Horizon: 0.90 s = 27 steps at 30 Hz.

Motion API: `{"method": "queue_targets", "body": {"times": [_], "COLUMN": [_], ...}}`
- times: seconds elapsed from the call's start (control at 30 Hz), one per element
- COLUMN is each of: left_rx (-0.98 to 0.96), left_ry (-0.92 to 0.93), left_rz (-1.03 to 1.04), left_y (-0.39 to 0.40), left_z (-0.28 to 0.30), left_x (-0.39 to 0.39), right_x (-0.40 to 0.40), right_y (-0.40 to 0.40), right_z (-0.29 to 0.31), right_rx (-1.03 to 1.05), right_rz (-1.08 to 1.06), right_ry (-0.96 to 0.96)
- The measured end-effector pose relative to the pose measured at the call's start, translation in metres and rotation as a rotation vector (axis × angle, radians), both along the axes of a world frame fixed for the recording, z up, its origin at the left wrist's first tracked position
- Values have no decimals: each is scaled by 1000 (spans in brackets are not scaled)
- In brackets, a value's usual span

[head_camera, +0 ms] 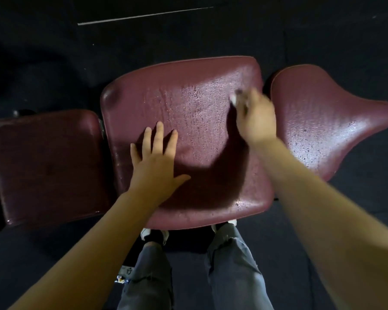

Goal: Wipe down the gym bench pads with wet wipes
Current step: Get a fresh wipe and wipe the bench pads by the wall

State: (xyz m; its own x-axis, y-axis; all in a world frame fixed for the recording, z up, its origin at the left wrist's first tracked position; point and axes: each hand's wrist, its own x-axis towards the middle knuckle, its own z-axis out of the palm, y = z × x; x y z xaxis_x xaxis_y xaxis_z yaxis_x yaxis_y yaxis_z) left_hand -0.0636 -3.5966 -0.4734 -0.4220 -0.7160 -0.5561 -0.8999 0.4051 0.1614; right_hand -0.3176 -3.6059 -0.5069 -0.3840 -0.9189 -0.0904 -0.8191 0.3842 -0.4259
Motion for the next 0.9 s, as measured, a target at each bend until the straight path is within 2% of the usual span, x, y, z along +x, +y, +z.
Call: {"method": "queue_targets", "body": {"times": [0.07, 0.13, 0.2, 0.37, 0.43, 0.5, 0.63, 0.73, 0.8, 0.9], "left_rx": [-9, -3, 13, 49, 45, 34, -7, -6, -4, -4], "left_ry": [-40, -54, -67, -90, -99, -102, -112, -95, -89, -97], "left_rz": [-9, -12, -9, -10, -18, -25, -44, -34, -28, -26], "left_y": [2, 1, 1, -1, -2, -1, -1, -1, 0, 0], "left_z": [-3, -2, 1, 3, 2, 0, -2, -2, -3, -3], "left_x": [-3, -4, -5, -8, -8, -7, -7, -6, -5, -5], "right_x": [-12, -14, -5, 35, 36, 25, -18, -49, -58, -46], "right_y": [-64, -74, -26, 174, 193, 156, 13, -67, -74, -24], "right_z": [-3, -5, -6, 15, 13, 5, -18, -25, -27, -25], "right_rx": [-45, -36, -4, 132, 150, 114, -42, -43, 5, 53], "right_rz": [-94, -130, -103, -120, -138, -136, -186, -265, -274, -204], "right_ry": [0, 13, 3, -125, -138, -154, -124, -60, -39, -33]}}
